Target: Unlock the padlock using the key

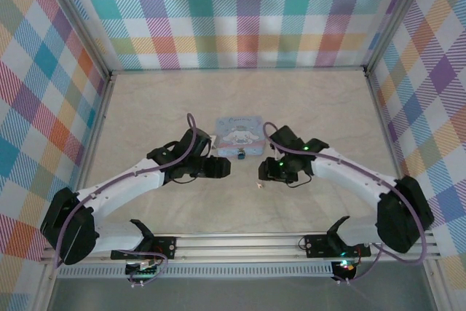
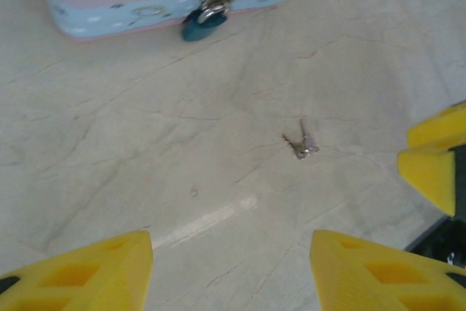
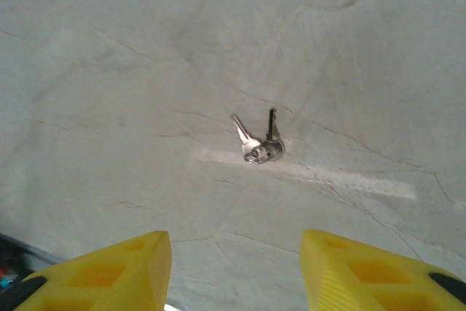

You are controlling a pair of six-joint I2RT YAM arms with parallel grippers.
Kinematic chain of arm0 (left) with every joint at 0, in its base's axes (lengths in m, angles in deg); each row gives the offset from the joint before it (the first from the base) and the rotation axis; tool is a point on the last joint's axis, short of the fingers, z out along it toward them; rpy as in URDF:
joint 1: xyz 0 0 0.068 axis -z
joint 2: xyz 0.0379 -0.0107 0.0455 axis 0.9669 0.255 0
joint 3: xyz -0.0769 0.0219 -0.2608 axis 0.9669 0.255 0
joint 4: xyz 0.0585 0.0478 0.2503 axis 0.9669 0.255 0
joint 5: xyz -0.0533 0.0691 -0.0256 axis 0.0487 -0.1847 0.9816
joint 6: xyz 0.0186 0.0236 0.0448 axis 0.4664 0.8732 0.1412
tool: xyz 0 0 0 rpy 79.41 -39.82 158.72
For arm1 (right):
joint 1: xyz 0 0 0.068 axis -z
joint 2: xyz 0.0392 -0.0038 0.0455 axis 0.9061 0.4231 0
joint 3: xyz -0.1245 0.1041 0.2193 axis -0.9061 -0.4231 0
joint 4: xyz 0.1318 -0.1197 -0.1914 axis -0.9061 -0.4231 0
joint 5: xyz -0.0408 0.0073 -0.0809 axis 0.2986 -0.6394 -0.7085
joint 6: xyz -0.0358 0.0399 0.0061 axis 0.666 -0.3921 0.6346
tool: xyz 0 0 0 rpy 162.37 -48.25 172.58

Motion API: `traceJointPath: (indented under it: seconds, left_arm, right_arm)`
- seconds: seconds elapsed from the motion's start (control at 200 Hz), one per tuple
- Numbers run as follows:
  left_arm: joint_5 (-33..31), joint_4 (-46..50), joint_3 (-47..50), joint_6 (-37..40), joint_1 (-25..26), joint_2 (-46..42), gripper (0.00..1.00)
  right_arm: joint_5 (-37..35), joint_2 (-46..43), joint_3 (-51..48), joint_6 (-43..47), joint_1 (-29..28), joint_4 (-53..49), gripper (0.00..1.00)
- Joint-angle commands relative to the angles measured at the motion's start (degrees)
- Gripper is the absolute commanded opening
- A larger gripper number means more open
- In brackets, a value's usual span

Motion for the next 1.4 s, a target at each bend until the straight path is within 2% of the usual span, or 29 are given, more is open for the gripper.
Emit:
traceJointPath:
  seconds: [0.0,0.155,0.39,0.72,0.885,0.94,1.06,1.21,1.265,1.4]
  left_arm:
    - [-3.2,1.0,2.2,-2.9,-0.5,-1.8,0.59]
    - [-3.1,-1.2,4.6,-4.7,-0.5,-2.8,0.59]
    - [-2.9,-2.3,6.2,-5.6,-0.5,-2.7,0.59]
    - [-2.8,-3.4,7.5,-6.1,-0.5,-2.9,0.59]
    - [-2.8,-3.6,7.7,-6.1,-0.5,-3.0,0.58]
    - [-2.8,-3.6,7.6,-6.1,-0.5,-3.1,0.58]
    - [-3.0,-3.5,7.8,-6.3,-0.5,-3.5,0.58]
    - [-3.3,-4.0,8.4,-6.7,-0.5,-3.9,0.58]
    - [-3.2,-4.2,8.6,-6.9,-0.5,-3.9,0.57]
    - [-3.2,-4.8,8.5,-7.3,-0.5,-3.7,0.57]
  right_arm:
    - [-5.6,4.0,3.3,-3.2,-3.0,-3.8,0.52]
    - [-10.1,11.4,6.2,-7.8,-6.1,-4.4,0.51]
    - [-11.4,17.7,7.7,-13.2,-7.9,-0.6,0.49]
    - [-12.8,19.8,6.3,-15.8,-8.0,0.7,0.34]
    - [-11.2,20.7,4.8,-16.6,-8.0,2.8,0.32]
    - [-11.1,21.0,4.4,-16.9,-8.0,2.9,0.27]
    - [-11.0,20.7,3.1,-17.6,-8.0,3.4,0.24]
    - [-10.9,19.7,1.1,-18.0,-8.0,4.1,0.13]
    - [-11.0,19.0,0.5,-18.1,-8.0,4.4,0.06]
    - [-12.0,16.3,-0.3,-17.7,-8.0,4.9,0.0]
